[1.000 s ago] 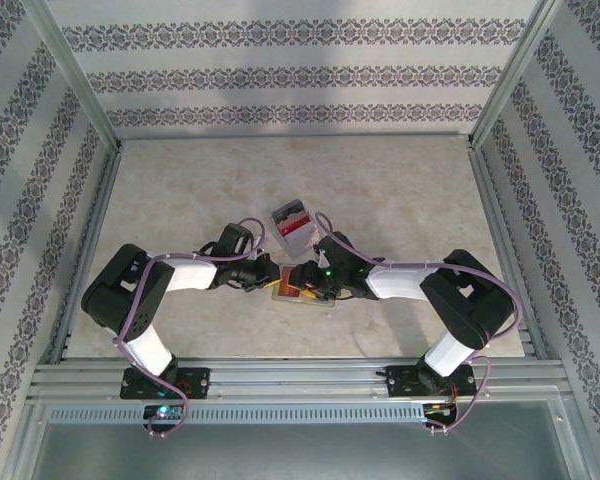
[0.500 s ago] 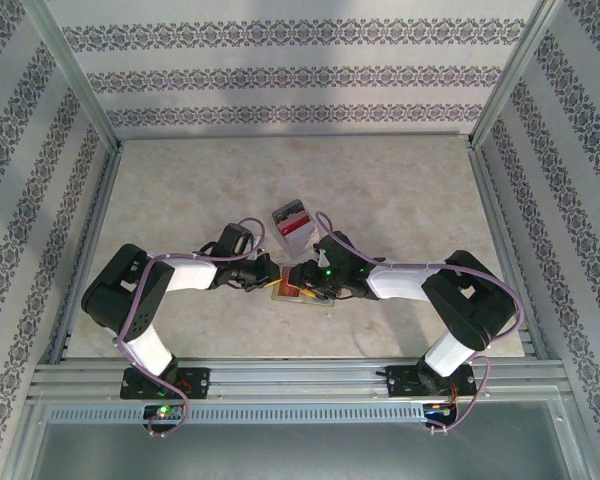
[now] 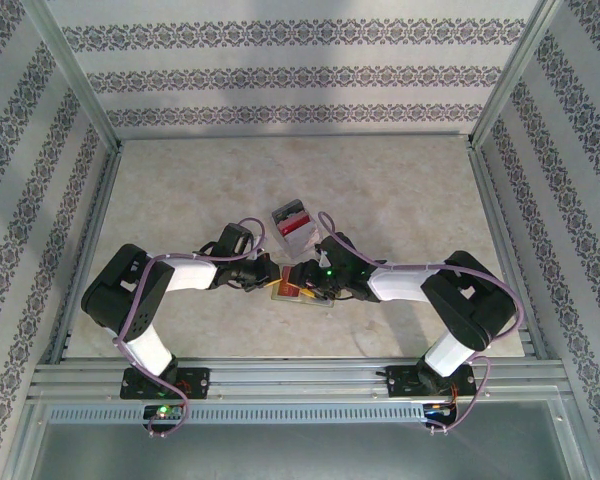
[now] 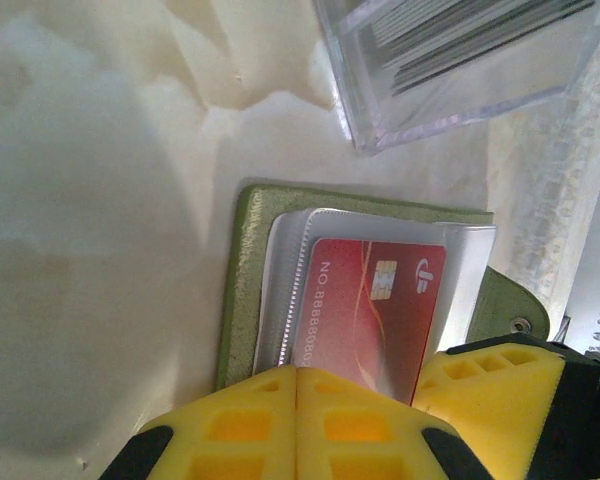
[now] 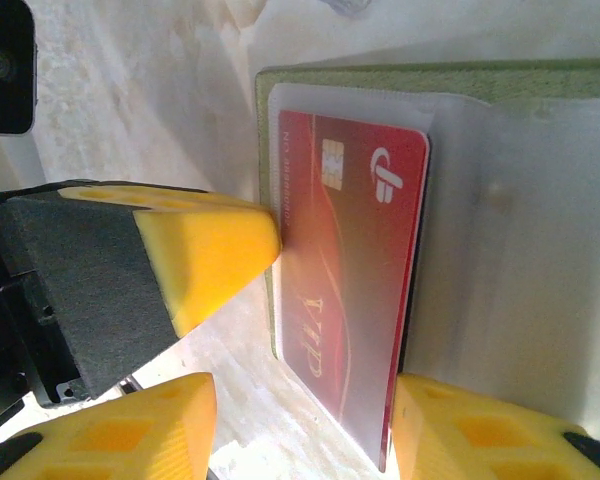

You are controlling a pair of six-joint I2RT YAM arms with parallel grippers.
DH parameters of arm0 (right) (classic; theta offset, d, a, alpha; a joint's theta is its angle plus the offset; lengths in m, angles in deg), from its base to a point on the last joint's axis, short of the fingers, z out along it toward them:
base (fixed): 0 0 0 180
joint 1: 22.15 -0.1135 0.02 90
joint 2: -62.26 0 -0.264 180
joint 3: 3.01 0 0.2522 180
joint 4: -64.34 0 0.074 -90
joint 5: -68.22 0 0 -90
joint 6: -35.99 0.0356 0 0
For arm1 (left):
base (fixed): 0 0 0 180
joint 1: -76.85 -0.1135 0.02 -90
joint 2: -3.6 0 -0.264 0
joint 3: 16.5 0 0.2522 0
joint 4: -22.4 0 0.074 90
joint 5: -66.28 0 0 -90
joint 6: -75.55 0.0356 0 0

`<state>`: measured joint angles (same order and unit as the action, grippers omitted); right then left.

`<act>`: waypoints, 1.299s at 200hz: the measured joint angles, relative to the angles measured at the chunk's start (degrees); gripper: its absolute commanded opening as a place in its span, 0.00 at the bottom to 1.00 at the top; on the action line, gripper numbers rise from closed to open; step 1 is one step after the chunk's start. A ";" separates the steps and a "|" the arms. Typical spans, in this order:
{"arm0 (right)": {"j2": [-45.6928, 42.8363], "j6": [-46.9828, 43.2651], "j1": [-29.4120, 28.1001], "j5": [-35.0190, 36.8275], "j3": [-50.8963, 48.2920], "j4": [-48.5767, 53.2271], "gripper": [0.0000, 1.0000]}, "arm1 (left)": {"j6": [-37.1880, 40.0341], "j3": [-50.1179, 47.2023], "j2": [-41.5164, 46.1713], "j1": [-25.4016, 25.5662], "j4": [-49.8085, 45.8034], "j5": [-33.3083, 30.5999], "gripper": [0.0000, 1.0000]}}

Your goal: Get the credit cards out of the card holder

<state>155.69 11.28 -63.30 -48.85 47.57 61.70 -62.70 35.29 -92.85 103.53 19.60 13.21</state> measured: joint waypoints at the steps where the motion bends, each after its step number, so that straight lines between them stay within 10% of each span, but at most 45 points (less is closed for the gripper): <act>1: 0.02 0.04 0.00 0.00 -0.02 -0.07 0.49 | 0.00 0.00 0.00 0.00 0.00 -0.02 0.08; 260: 0.74 5.70 0.15 0.44 -7.67 -16.55 0.31 | 1.75 0.52 0.00 0.00 -0.83 -1.14 0.08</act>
<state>156.43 16.99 -63.14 -48.42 39.90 45.15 -60.95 35.81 -92.85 103.53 18.77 12.07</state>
